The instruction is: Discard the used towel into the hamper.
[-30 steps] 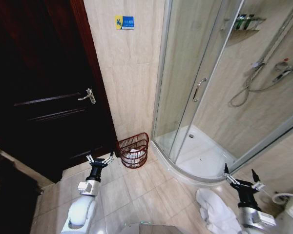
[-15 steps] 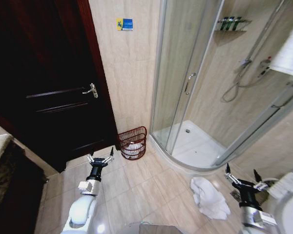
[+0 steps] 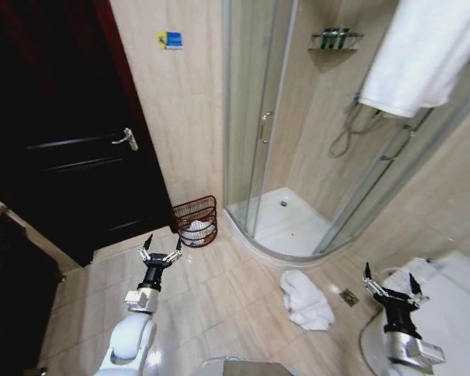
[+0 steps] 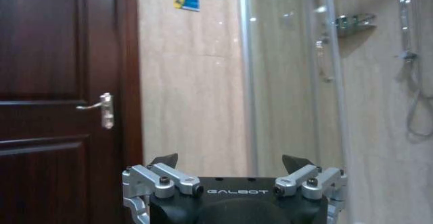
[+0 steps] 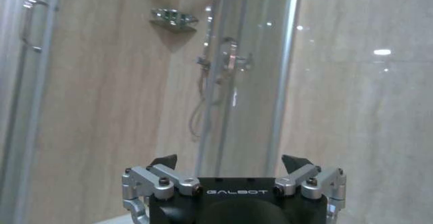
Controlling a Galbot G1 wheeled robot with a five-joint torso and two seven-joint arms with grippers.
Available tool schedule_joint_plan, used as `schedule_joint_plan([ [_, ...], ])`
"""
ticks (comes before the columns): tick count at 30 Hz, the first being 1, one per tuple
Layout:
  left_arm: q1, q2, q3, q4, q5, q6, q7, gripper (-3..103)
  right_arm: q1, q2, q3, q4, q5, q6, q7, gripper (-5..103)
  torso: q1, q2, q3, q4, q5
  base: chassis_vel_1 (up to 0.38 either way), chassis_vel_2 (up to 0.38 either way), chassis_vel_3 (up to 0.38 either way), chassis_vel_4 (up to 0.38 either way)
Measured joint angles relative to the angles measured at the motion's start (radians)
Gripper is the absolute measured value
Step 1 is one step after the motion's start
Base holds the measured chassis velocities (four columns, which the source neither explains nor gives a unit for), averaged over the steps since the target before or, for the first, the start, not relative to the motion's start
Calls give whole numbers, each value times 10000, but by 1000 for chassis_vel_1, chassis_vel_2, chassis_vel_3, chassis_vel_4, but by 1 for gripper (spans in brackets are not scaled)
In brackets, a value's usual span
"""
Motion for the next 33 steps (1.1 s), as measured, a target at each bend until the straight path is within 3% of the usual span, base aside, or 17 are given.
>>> schedule_joint_plan([
  [12,90,100,-19,154,-175,-226,7,100,99,279,-50,90,-45,-20,-70,100,0,-2,0,9,-2,-27,-79,77,51],
  [18,64,128,-23,160,-221,-236,28,100,107,336,26,218,-4,-38,-277,100,-1,-1,-1,-2,-2,-7,76,-83,-22],
  [33,134,131,-59,120,-239,-246,44,100,32,427,-31,293,-26,35,-287,100,0,-2,0,7,1,-144,120,141,-133],
])
